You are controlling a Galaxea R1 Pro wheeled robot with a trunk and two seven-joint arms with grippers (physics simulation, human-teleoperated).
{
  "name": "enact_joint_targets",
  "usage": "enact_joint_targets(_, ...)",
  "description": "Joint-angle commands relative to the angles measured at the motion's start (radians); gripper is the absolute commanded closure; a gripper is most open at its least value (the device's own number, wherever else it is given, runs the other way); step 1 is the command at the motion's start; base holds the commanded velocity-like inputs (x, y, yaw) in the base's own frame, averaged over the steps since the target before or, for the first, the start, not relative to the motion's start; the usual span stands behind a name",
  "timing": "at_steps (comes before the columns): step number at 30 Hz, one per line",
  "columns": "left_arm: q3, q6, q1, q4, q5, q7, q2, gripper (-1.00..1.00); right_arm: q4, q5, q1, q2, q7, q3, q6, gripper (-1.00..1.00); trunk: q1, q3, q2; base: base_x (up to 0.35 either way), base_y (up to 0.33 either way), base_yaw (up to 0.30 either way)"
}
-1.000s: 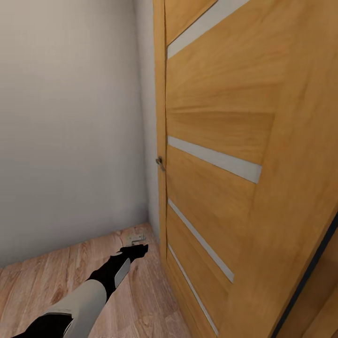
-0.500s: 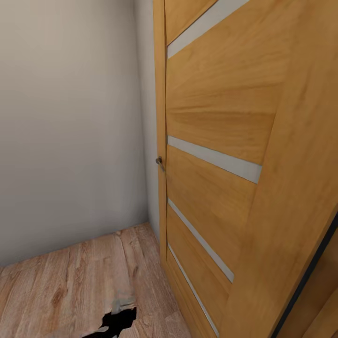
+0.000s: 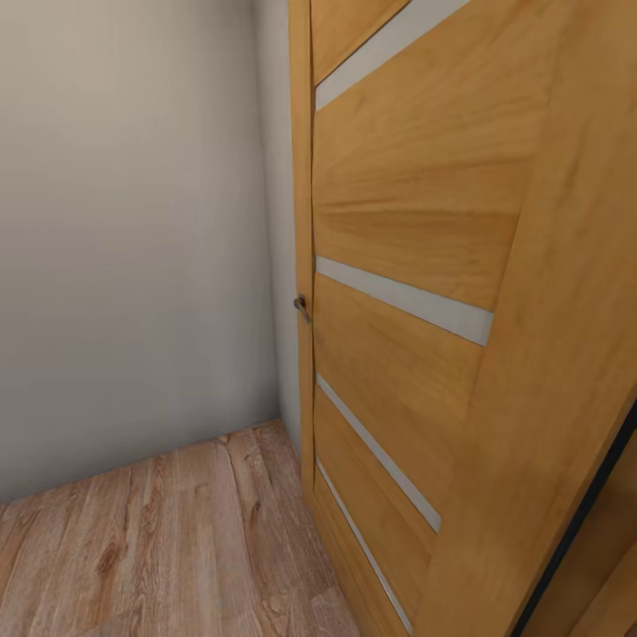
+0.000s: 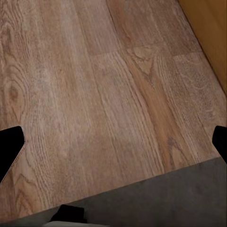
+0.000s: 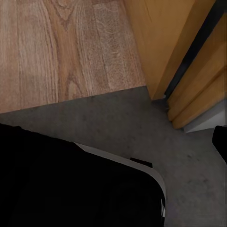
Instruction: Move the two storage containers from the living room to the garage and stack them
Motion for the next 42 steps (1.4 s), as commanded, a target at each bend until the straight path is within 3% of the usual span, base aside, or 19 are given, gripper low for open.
enact_joint_targets(1,-0.001,-0.032,0.013,0.004,-0.001,0.003,0.002,-1.0,0.001,-0.003,0.0,0.0,0.005,0.0,-0.004,-1.0,0.0,-0.001,0.0,0.0,0.0,0.0)
enact_joint_targets(7,-0.001,-0.147,0.098,0.004,-0.004,0.002,0.005,-1.0,0.001,-0.006,0.0,-0.001,0.005,-0.001,-0.003,-1.0,0.0,-0.001,0.0,0.0,0.0,0.0)
enact_joint_targets(12,-0.001,-0.266,0.125,0.005,-0.005,0.0,0.009,-1.0,0.0,-0.005,0.0,-0.003,0.004,-0.002,-0.004,-1.0,0.0,-0.001,0.0,0.0,0.0,0.014)
enact_joint_targets(19,-0.001,-0.269,0.132,0.004,-0.003,-0.004,0.032,-1.0,0.0,-0.003,0.0,-0.005,0.005,-0.001,-0.003,-1.0,0.0,-0.001,0.0,0.0,0.0,0.216)
enact_joint_targets(26,-0.001,-0.205,0.132,0.001,-0.002,-0.006,0.031,-1.0,0.0,-0.001,0.0,-0.005,0.009,0.0,-0.003,-1.0,0.0,-0.001,0.0,0.0,0.0,0.242)
enact_joint_targets(42,-0.001,-0.198,0.132,-0.001,0.0,-0.005,0.031,-1.0,0.0,-0.001,-0.001,-0.005,0.006,0.001,-0.003,-1.0,0.0,-0.001,0.0,0.023,-0.069,0.017)
